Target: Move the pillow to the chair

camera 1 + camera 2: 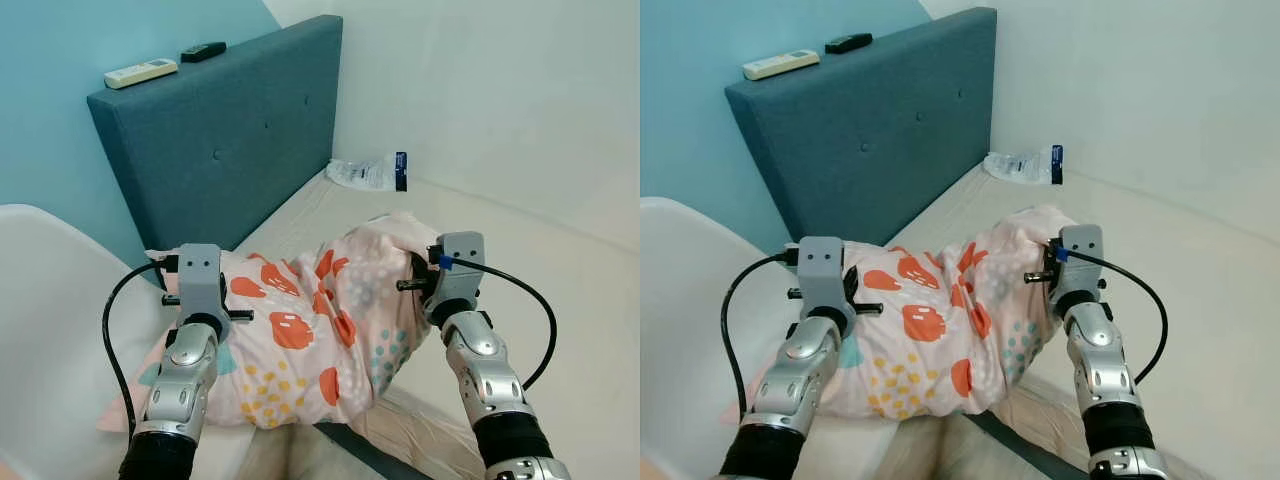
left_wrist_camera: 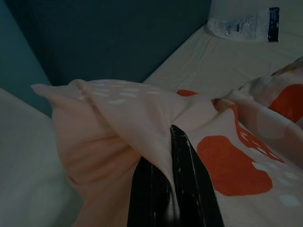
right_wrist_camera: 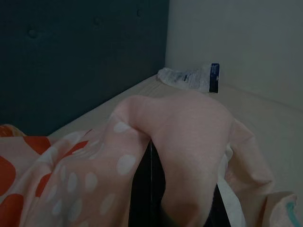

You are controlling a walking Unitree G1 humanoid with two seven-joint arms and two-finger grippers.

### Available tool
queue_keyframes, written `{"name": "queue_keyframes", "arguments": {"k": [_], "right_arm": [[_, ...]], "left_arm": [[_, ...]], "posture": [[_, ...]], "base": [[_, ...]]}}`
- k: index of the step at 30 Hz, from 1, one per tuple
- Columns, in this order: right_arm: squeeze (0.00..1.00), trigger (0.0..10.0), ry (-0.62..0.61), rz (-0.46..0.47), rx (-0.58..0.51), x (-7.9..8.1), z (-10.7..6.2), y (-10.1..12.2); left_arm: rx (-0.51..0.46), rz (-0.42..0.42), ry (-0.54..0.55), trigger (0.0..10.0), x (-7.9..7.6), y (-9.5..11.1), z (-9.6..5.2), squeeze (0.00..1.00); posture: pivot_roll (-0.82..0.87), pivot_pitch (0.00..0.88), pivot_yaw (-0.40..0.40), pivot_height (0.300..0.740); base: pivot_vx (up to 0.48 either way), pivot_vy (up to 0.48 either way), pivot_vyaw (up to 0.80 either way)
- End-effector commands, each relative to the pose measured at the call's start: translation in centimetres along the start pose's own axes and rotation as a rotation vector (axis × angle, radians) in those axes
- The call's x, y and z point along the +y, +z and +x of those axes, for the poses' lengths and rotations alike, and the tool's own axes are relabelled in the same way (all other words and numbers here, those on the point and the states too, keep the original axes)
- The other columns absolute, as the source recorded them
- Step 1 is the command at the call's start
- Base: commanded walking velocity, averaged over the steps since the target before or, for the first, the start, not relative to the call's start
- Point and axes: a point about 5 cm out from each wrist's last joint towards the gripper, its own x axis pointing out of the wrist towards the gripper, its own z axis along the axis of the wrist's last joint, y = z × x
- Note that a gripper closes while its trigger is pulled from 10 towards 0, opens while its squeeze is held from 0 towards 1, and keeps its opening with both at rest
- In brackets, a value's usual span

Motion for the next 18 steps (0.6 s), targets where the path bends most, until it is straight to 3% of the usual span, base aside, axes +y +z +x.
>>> {"name": "queue_keyframes", "arguments": {"k": [1,11,18], "right_arm": [[0.00,10.0,0.010,-0.009,-0.054,0.07,0.12,1.28],[0.00,10.0,0.010,-0.004,-0.035,0.27,-0.33,0.49],[0.00,10.0,-0.026,0.039,-0.011,0.40,0.39,0.38]], "left_arm": [[-0.043,0.009,-0.022,10.0,-0.53,1.14,0.17,0.00],[-0.037,0.015,-0.019,10.0,-0.47,0.63,-0.47,0.00],[-0.037,0.029,-0.013,10.0,-0.03,1.13,0.48,0.00]], "posture": [[-0.02,0.103,-0.031,0.740],[-0.01,0.082,-0.028,0.740],[0.00,0.054,-0.008,0.740]], "base": [[0.000,0.000,0.00],[0.000,0.000,0.00],[0.000,0.000,-0.11]]}}
